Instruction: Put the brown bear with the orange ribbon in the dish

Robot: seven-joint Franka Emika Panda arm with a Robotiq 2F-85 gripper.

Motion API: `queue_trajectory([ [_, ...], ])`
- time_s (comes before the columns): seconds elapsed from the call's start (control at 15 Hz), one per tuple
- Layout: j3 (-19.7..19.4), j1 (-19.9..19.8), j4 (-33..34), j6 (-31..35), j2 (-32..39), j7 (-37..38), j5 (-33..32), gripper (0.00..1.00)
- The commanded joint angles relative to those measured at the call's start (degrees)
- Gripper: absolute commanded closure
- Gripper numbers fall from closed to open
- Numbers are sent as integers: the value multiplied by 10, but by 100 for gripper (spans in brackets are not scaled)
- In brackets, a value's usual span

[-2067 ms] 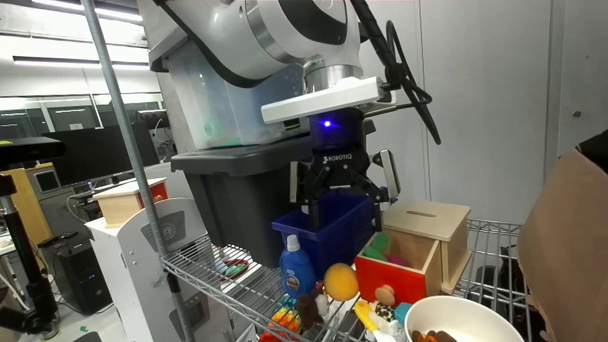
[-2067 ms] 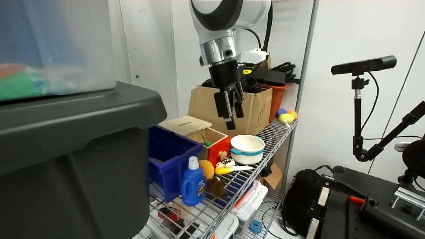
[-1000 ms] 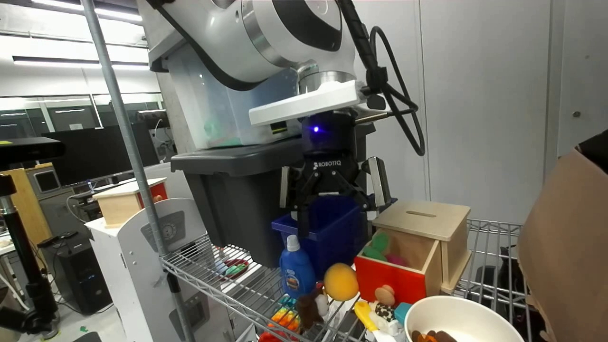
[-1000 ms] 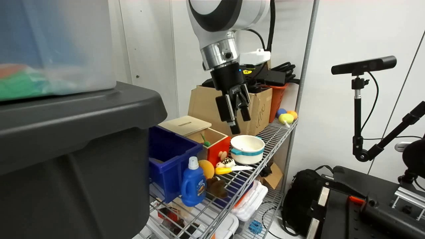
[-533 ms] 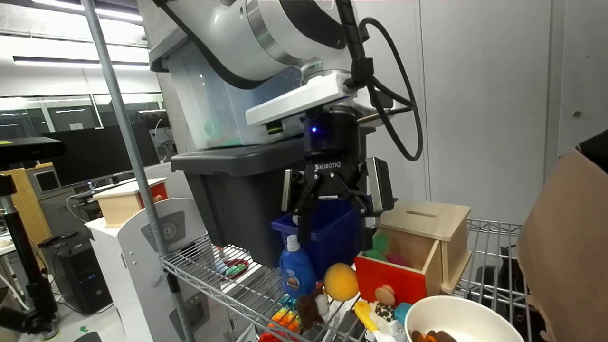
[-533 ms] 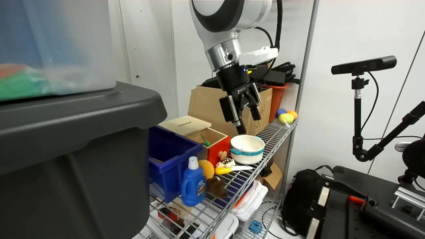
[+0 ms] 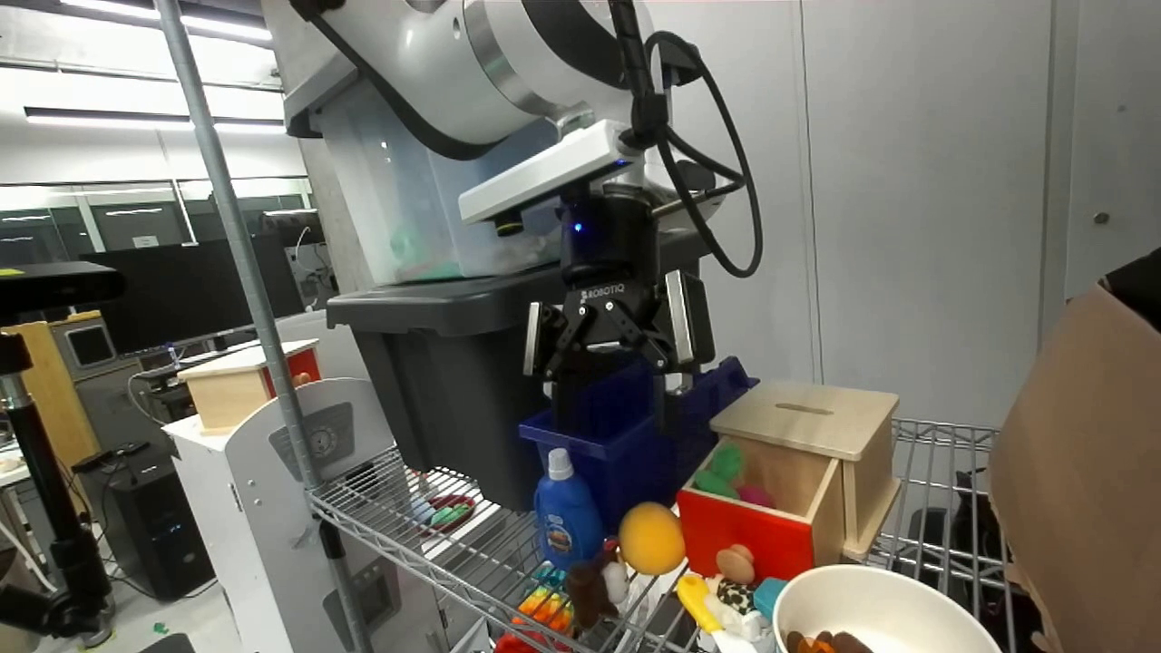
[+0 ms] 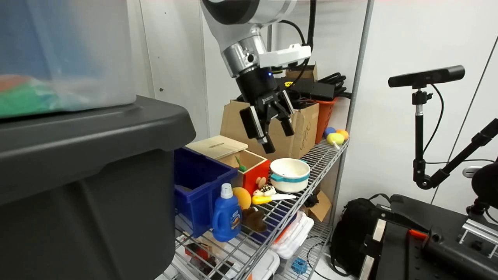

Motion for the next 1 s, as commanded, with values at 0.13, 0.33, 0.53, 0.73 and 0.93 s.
queue_trajectory([
  [0.13,2,28,85,-52,46,4,-4,0],
  [0.33,-1,26,65,-41,35,9,0,0],
  [0.53,-3,21,40,-30,20,12,4,0],
  [0.73,-4,14,7,-18,5,17,10,0],
  [0.93,-7,3,-39,-4,-19,24,17,0],
])
